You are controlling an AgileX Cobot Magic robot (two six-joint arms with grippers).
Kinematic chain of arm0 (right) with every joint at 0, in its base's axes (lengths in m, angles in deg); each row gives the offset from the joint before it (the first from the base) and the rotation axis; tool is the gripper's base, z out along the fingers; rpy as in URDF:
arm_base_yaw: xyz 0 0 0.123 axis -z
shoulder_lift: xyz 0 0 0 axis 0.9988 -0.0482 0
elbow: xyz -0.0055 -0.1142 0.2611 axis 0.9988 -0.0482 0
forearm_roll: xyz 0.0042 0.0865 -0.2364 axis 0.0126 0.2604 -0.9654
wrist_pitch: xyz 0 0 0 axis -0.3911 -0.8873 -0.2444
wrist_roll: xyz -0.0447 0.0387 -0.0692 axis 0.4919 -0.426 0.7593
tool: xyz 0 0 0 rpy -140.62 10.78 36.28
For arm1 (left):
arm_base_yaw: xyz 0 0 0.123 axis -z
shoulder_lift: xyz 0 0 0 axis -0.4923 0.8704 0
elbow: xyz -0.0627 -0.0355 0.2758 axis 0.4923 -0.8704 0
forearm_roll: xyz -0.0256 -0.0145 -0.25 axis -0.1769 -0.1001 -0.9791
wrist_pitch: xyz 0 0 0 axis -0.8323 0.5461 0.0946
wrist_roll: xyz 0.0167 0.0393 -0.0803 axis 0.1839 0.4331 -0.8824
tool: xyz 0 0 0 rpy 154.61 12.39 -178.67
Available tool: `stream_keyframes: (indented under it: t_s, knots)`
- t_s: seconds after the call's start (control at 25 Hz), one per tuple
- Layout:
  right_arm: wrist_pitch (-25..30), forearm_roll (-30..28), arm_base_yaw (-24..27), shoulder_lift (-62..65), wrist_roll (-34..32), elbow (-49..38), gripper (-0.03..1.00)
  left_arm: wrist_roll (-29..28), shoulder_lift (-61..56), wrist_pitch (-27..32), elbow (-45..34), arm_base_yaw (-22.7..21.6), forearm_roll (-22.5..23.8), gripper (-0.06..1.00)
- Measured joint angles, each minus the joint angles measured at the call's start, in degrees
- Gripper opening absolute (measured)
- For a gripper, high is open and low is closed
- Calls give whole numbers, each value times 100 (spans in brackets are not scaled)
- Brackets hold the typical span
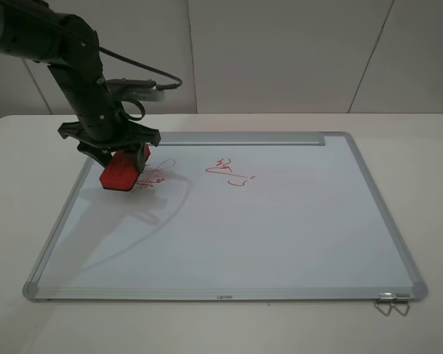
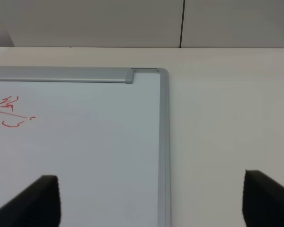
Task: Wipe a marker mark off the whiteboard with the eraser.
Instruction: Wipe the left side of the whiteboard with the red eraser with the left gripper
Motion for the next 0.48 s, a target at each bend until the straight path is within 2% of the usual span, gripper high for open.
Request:
stream_keyframes:
  t_s: [0.16,0.48]
  knots:
    - [0,0,0,0,0,0,70,-47,160,-71,0,-197,71,57]
    - [0,0,0,0,0,0,70,18,609,-555,0,-271,115,57]
